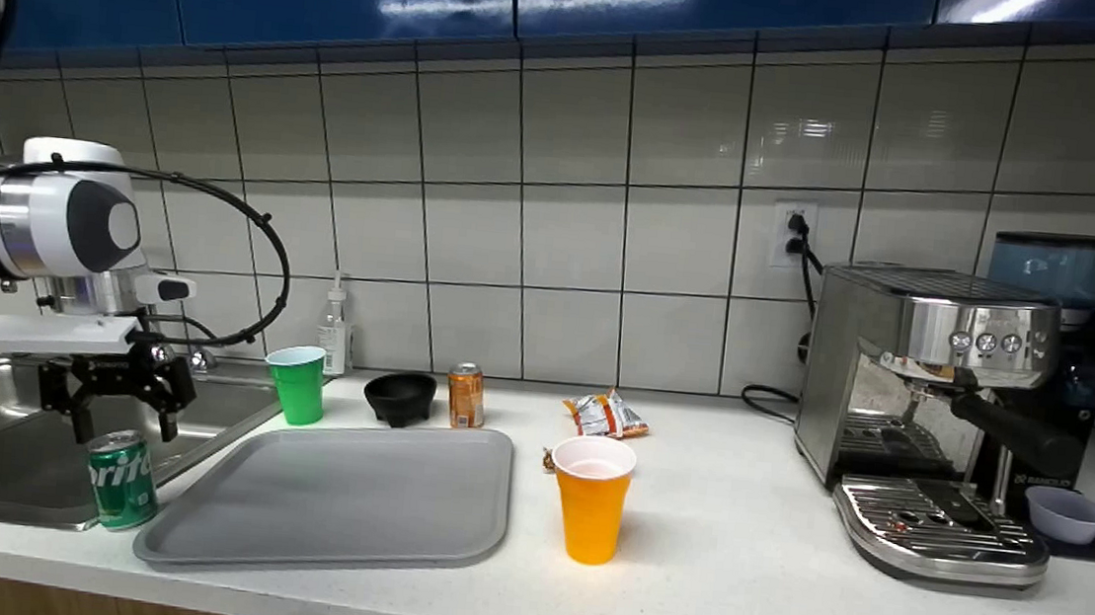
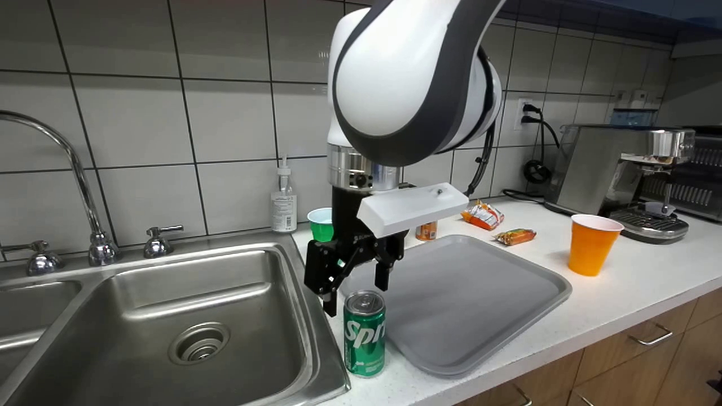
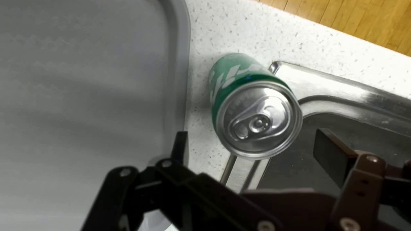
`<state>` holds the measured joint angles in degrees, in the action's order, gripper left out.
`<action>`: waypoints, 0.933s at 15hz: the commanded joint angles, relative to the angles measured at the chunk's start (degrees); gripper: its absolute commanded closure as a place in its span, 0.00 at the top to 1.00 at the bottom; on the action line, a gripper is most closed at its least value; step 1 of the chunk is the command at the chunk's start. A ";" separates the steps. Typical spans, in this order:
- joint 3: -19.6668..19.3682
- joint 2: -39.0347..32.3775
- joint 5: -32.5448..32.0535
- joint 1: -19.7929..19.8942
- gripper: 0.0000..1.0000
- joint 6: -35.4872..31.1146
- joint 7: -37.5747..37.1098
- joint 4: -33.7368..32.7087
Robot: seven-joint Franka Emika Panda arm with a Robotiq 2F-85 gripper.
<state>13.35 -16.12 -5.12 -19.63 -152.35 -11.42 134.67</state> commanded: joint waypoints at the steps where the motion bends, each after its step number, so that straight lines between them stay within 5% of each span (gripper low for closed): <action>1: -0.75 2.55 -0.23 0.47 1.00 1.88 0.15 -0.15; 14: -4.84 7.03 0.16 4.28 1.00 1.71 0.05 0.89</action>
<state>8.68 -11.71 -5.10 -16.91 -152.35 -11.43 134.52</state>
